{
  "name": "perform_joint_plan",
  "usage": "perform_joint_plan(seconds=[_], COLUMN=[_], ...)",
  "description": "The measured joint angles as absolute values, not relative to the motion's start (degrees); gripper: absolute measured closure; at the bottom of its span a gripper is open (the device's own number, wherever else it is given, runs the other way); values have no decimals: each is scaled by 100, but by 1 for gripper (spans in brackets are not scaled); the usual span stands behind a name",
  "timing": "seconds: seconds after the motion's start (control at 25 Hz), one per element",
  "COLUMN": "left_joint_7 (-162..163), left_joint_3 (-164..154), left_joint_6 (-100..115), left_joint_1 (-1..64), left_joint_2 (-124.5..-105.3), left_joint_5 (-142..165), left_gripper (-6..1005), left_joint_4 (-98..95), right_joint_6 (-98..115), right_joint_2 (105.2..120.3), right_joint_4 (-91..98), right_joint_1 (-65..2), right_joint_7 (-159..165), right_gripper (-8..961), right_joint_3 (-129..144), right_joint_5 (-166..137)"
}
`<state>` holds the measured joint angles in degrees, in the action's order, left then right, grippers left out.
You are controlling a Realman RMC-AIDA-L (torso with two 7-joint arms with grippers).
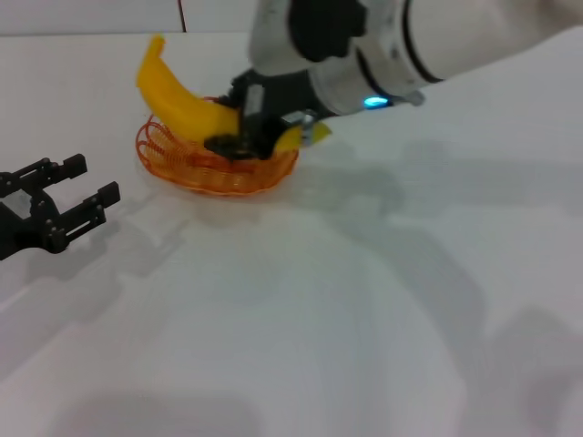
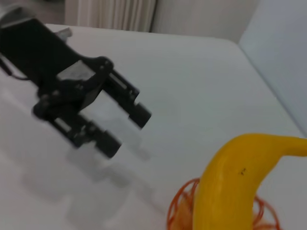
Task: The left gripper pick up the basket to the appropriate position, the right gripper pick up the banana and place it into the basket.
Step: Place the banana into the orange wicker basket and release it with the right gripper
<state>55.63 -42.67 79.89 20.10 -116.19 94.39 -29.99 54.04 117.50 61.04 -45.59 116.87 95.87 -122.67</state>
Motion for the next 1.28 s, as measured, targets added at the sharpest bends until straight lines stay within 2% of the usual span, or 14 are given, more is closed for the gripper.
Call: perform_joint_plan(seconds=[0.6, 1.04, 1.24, 1.28], left_joint_7=[5554, 5554, 5554, 5554], left_joint_3=[-4300, -4316, -4316, -4315], left_joint_6=[7980, 7980, 7980, 7981], left_joint_1=[2081, 2073, 2027, 2018], left_joint_2=[-11628, -11628, -11628, -11628], left_joint_5=[9440, 9448, 9448, 9449], left_gripper=[383, 383, 383, 383], left_joint_4=[-2953, -2953, -2953, -2953], right_joint_6=[4201, 4054, 4241, 4297], right_joint_2=[11786, 11778, 11750, 11738], right_joint_4=[5280, 5159, 5478, 5596], right_joint_1=[-5126, -5127, -4931, -4839], right_joint_7=[11930, 12032, 12035, 12016], right_gripper=[473, 472, 247, 243], right_joint_3=[10378, 10488, 10403, 10352], right_joint_5=[-12251, -12252, -12208, -12205])
